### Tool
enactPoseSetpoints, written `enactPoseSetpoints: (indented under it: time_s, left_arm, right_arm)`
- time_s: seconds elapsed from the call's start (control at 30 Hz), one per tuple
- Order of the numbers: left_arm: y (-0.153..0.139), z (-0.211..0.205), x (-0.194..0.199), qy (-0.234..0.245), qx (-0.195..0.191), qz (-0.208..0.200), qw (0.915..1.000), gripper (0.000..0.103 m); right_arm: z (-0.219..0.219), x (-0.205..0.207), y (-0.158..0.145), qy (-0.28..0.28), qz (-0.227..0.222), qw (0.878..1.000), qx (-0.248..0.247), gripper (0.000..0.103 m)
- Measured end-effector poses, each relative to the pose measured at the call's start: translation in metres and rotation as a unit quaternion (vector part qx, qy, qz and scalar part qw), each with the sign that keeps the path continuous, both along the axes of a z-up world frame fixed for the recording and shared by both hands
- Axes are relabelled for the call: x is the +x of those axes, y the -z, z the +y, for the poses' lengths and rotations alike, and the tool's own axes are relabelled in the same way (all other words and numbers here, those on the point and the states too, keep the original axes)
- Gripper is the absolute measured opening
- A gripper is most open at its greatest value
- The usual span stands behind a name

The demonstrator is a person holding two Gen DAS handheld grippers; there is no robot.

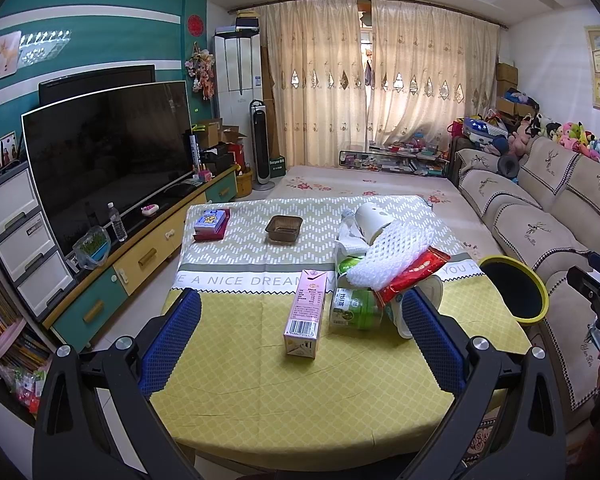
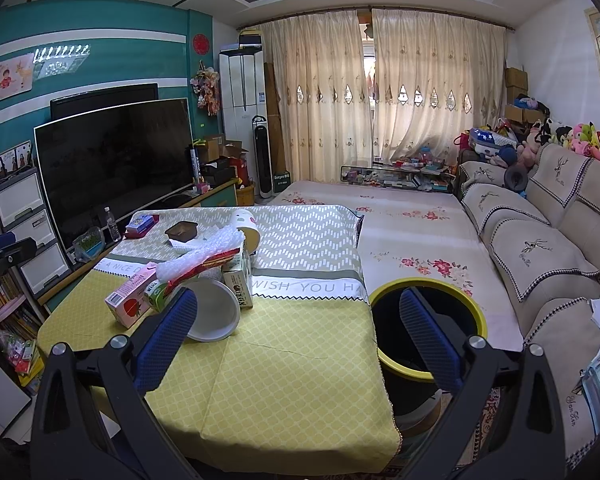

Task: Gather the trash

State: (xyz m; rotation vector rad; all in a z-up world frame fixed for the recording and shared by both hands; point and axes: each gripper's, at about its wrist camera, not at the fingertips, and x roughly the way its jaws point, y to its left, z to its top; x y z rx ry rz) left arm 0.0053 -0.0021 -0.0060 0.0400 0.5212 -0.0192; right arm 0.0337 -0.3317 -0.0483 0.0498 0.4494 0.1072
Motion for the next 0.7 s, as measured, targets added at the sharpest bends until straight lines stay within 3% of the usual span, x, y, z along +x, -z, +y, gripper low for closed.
enactPoseSetpoints:
  time_s: [0.7]
  left_arm:
    - [-0.0004, -0.0026, 0.0015, 0.002, 0.003, 0.0, 1.0, 0.099]
  right_arm:
    - [0.0027, -0.0003, 0.0028, 0.0, 0.002, 1.0, 0.001, 0.097]
